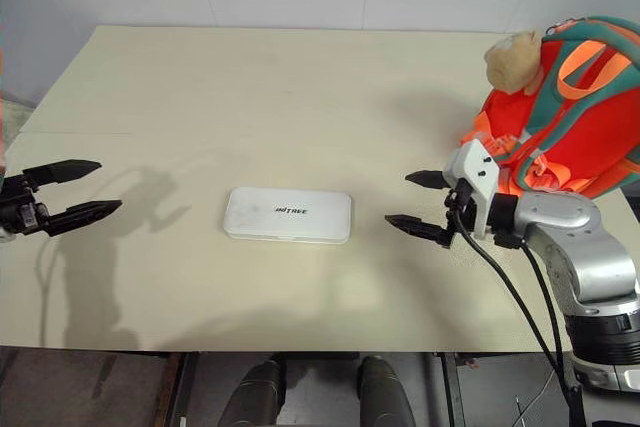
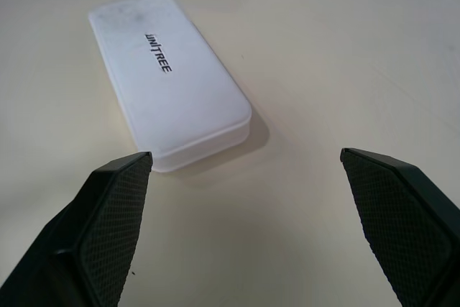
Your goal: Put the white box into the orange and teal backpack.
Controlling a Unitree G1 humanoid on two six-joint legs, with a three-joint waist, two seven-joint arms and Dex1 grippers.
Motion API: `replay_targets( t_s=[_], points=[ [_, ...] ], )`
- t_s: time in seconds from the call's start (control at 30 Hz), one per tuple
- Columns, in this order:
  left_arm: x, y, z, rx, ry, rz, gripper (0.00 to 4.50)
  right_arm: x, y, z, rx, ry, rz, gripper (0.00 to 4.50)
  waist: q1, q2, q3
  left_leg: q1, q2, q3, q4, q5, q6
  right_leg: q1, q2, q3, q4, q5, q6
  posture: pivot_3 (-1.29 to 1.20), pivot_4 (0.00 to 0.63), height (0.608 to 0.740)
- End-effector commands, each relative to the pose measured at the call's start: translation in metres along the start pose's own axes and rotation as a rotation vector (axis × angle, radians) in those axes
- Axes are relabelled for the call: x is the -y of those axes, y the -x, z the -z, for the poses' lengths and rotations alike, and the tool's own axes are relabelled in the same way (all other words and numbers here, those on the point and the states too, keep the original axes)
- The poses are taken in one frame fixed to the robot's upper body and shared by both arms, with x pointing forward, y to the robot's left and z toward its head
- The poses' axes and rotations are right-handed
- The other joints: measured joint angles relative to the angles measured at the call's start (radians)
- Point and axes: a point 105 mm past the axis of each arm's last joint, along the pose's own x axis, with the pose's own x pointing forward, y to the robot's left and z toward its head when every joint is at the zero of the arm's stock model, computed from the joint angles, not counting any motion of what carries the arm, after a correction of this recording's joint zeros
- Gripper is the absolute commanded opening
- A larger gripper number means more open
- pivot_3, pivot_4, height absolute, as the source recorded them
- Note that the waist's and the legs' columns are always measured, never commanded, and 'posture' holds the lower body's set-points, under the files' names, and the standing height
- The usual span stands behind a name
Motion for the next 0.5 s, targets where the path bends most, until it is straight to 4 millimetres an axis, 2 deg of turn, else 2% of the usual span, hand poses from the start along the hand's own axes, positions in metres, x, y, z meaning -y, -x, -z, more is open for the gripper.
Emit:
replay_targets(
  t_s=[0.03, 0.33, 0.5],
  points=[
    [-0.002, -0.001, -0.009, 0.016, -0.032, 0.005, 4.5, -0.002, 0.001, -0.016, 0.06, 0.025, 0.015, 4.44, -0.003, 0.0, 0.0, 0.0, 0.0, 0.0, 0.0, 0.0, 0.0, 0.0, 0.0, 0.0, 0.0, 0.0, 0.0, 0.0, 0.15, 0.74],
    [0.01, -0.019, -0.007, 0.032, -0.018, 0.075, 4.5, -0.007, -0.009, -0.015, 0.061, 0.017, 0.013, 4.44, 0.0, 0.0, 0.0, 0.0, 0.0, 0.0, 0.001, 0.0, 0.0, 0.0, 0.0, 0.0, 0.002, 0.0, 0.0, 0.0, 0.15, 0.74],
    [0.013, -0.02, -0.006, 0.038, -0.008, 0.084, 4.5, -0.008, -0.014, -0.013, 0.024, 0.045, 0.032, 4.44, -0.001, 0.0, 0.0, 0.0, 0.0, 0.0, 0.003, 0.0, 0.0, 0.0, 0.0, 0.0, 0.004, 0.0, 0.0, 0.0, 0.15, 0.74]
  ],
)
